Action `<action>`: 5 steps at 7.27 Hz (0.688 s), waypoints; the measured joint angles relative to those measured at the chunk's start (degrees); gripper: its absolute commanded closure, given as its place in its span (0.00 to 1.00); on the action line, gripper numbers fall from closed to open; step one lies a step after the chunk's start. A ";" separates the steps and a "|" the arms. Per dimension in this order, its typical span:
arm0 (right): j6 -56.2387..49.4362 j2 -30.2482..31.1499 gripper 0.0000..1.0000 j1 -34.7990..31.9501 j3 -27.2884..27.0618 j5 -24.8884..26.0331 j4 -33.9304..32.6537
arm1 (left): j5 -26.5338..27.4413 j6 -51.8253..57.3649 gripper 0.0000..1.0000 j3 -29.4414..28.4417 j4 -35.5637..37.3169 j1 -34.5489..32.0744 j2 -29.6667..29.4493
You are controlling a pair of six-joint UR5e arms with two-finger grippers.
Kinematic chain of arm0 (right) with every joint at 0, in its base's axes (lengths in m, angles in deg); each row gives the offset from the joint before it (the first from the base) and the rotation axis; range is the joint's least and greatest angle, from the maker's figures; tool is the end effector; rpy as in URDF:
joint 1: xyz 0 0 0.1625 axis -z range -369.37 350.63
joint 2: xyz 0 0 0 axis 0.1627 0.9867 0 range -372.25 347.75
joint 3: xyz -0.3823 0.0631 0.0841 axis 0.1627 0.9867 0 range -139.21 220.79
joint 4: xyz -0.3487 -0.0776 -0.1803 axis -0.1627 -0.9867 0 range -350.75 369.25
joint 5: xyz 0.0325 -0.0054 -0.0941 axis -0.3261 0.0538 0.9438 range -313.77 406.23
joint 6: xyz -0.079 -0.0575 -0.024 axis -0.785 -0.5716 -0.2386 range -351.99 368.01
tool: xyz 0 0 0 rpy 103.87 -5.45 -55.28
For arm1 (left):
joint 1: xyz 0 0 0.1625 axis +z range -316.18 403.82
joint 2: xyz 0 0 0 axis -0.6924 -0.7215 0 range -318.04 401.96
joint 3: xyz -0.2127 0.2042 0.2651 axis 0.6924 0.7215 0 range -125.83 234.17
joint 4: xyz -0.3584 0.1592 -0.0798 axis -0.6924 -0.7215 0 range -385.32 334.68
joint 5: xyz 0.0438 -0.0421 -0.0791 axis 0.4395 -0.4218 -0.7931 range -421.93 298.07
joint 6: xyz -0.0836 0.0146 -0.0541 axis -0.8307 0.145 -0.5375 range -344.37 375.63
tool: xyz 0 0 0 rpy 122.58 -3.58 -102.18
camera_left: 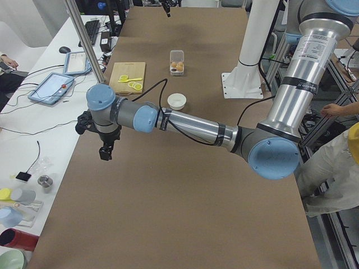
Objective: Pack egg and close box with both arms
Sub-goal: 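Move the right gripper to the open clear lid of the egg box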
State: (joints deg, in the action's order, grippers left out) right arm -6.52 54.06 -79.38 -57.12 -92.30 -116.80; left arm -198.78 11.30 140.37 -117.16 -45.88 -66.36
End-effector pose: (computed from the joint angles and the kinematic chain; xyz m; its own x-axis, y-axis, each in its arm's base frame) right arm -0.1421 -0.5601 0.4020 0.5362 -0.4013 0.7426 0.4909 0.8639 0.1124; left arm -0.0567 -0.6053 0.4822 0.6812 0.1361 -0.7194 0.0465 0.9725 0.2280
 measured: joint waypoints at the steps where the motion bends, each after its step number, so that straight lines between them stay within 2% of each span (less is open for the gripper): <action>1: 0.01 -1.56 1.00 2.51 1.82 -1.71 -0.28 | 0.01 0.13 0.02 0.40 -0.01 -0.43 0.37; 3: -0.28 -2.55 1.00 6.18 3.21 -4.59 -0.32 | -0.05 0.30 0.02 0.83 -0.01 -0.62 0.63; 5: -0.09 -3.75 1.00 9.69 3.40 -10.87 -0.30 | -0.07 0.58 0.02 1.29 0.01 -0.71 0.78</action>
State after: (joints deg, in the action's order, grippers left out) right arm -6.61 50.31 -69.69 -53.72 -103.17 -117.10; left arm -198.86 11.89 141.66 -117.15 -46.58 -65.58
